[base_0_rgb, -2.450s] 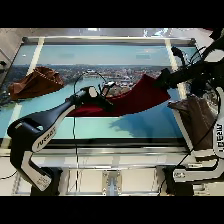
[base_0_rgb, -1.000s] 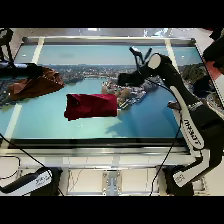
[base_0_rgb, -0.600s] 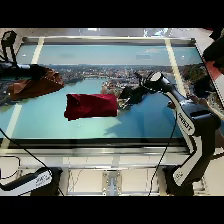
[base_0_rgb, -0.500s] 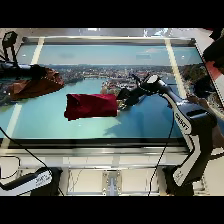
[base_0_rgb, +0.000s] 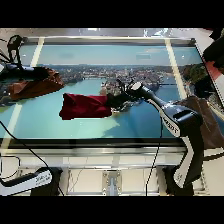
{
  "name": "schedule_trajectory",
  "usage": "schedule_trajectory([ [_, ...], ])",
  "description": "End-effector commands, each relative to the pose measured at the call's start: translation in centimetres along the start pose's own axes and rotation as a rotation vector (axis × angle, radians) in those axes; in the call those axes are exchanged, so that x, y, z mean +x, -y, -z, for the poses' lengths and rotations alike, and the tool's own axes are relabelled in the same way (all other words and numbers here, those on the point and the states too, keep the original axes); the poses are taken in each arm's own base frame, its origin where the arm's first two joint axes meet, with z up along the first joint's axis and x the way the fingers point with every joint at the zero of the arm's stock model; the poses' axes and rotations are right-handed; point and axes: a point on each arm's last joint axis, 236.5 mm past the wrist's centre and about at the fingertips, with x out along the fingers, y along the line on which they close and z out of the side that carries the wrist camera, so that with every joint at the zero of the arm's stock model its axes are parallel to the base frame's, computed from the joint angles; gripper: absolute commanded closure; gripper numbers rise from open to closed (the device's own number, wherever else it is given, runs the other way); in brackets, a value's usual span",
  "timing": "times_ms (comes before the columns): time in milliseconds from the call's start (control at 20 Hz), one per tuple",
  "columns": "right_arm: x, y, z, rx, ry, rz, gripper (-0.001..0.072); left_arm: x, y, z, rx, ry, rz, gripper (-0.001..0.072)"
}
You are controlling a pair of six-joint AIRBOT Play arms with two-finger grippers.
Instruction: Fold the shirts.
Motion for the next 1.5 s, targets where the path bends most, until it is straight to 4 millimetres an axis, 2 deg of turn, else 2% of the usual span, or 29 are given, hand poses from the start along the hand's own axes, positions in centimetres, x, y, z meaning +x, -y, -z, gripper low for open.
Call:
schedule_trajectory([
  [0,-2.3,-4.5,-0.4,-0.122,-0.022,-0.062,0.0699,0.2,-0.1,0.2,-0.002,-0.010,0.000,0.0693],
  [100,-8.0,-5.5,-2.0,-0.222,-0.009,0.013,0.0699,0.2,-0.1,0.3,-0.002,-0.011,0.001,0.0693],
  [200,-14.9,-4.5,-3.7,-0.235,0.040,0.143,0.0699,0.2,-0.1,0.3,-0.003,-0.011,0.002,0.0693],
  [350,-28.0,-3.4,-5.1,-0.194,0.200,0.284,0.0700,0.2,0.0,0.2,-0.005,-0.010,0.004,0.0693],
  [450,-36.3,-1.7,-4.3,-0.122,0.315,0.374,0.0700,0.2,0.0,0.2,-0.006,-0.009,0.005,0.0693],
  [550,-43.7,1.3,-1.8,-0.035,0.401,0.503,0.0700,0.2,0.0,0.2,-0.006,-0.010,0.005,0.0693],
  [600,-47.1,3.2,0.3,0.031,0.426,0.588,0.0701,0.2,0.0,0.2,-0.006,-0.009,0.005,0.0693],
  [700,-52.2,6.0,4.5,0.147,0.451,0.703,0.0700,0.2,0.0,0.2,-0.025,-0.010,0.004,0.0693],
  [800,-55.9,7.9,8.9,0.243,0.482,0.762,0.0700,0.2,0.0,0.2,-0.044,-0.009,0.005,0.0693],
  [900,-58.1,10.1,13.3,0.358,0.508,0.806,0.0701,0.2,0.0,0.2,-0.047,-0.009,0.005,0.0693],
  [950,-58.4,11.4,15.9,0.423,0.504,0.820,0.0700,0.2,0.0,0.2,-0.047,-0.009,0.005,0.0693],
  [1050,-57.9,14.6,21.1,0.555,0.511,0.830,0.0701,0.2,0.2,0.2,-0.051,-0.007,0.012,0.0694],
  [1100,-57.0,16.6,23.4,0.636,0.541,0.817,0.0701,0.2,0.5,0.0,-0.059,-0.001,0.026,0.0693],
  [1200,-54.0,20.7,27.5,0.765,0.560,0.782,0.0701,0.1,1.0,-0.2,-0.073,0.009,0.049,0.0693],
  [1300,-50.3,24.5,30.4,0.824,0.564,0.768,0.0700,0.1,1.2,-0.4,-0.079,0.013,0.058,0.0693],
  [1400,-47.4,26.9,32.2,0.879,0.566,0.750,0.0679,0.1,1.2,-0.4,-0.079,0.013,0.058,0.0693],
  [1450,-46.5,27.1,32.5,0.891,0.554,0.731,0.0528,0.1,1.2,-0.4,-0.079,0.014,0.058,0.0693],
])
